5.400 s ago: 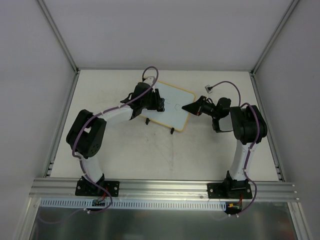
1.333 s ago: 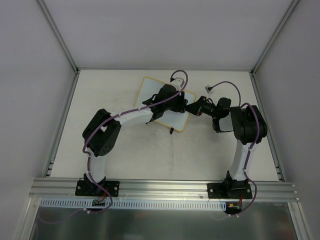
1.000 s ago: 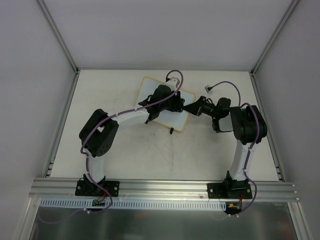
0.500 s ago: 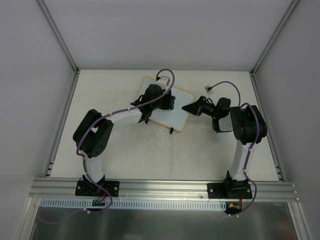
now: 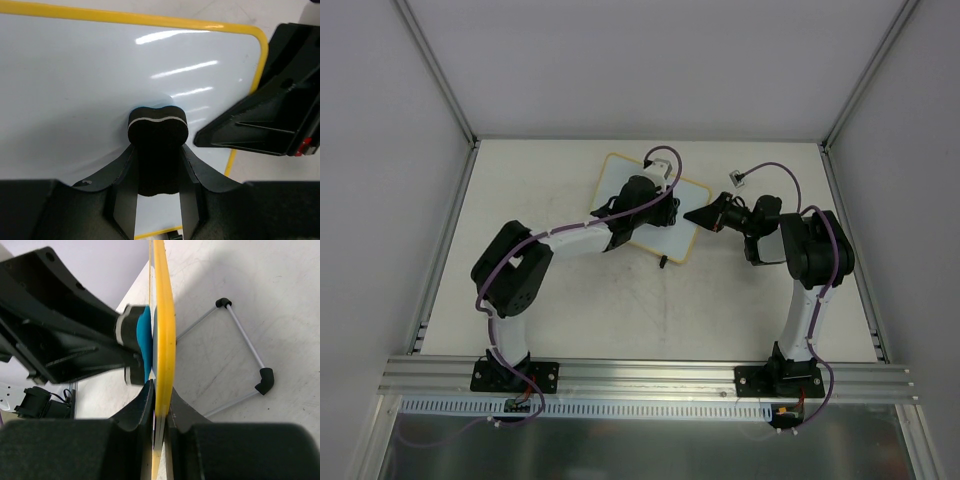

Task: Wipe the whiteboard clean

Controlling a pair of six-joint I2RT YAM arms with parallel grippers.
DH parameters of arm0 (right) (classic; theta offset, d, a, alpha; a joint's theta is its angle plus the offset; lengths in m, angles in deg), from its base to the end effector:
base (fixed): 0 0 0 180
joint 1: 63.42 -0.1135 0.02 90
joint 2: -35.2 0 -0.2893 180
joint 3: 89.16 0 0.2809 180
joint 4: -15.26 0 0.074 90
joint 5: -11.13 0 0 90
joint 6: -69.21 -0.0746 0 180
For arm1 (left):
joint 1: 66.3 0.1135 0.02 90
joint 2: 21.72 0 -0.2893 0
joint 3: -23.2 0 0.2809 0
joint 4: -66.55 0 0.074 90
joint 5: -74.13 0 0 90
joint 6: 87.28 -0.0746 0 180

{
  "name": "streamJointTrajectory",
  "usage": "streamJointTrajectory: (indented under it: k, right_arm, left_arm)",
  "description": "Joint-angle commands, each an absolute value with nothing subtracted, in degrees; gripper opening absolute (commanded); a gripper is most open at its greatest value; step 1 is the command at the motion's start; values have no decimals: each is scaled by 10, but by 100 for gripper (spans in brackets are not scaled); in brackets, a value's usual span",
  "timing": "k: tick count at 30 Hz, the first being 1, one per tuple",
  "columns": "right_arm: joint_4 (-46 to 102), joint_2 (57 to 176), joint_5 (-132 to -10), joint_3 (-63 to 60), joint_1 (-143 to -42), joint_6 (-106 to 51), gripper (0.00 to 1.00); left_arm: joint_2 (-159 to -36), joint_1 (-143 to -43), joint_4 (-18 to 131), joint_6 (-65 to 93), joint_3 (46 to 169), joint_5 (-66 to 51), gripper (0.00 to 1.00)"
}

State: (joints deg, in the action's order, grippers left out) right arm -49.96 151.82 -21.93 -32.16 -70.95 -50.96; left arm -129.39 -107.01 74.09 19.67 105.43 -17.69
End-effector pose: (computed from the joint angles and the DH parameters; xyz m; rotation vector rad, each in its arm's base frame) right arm 0.3941 0.1152 0.1410 -0.5540 1.5592 1.2348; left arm 0.3827 -0.3262 0.2228 0.3768 1.8999 -0.6528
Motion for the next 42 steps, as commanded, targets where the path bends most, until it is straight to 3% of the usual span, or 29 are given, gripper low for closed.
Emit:
streamJointTrajectory:
  k: [1, 12, 18, 27, 42]
  right_arm:
    - [-603, 1511, -198, -329, -721, -446, 1]
    - [-602, 1511, -199, -331, -721, -446, 0]
    - [-602, 1509, -199, -331, -721, -446, 0]
    - [-602, 1510, -199, -331, -721, -447, 0]
    - [-602, 1509, -199, -333, -721, -445, 0]
  left_arm:
    - [-1331, -1098, 733, 200, 1044, -175, 0]
    - [-1337, -1103, 728, 220, 1027, -199, 0]
    - [-1333, -1037, 704, 260, 1016, -163, 0]
    - [-1284, -997, 685, 228, 984, -198, 0]
    - [-1339, -1090, 639, 218, 1061, -222, 0]
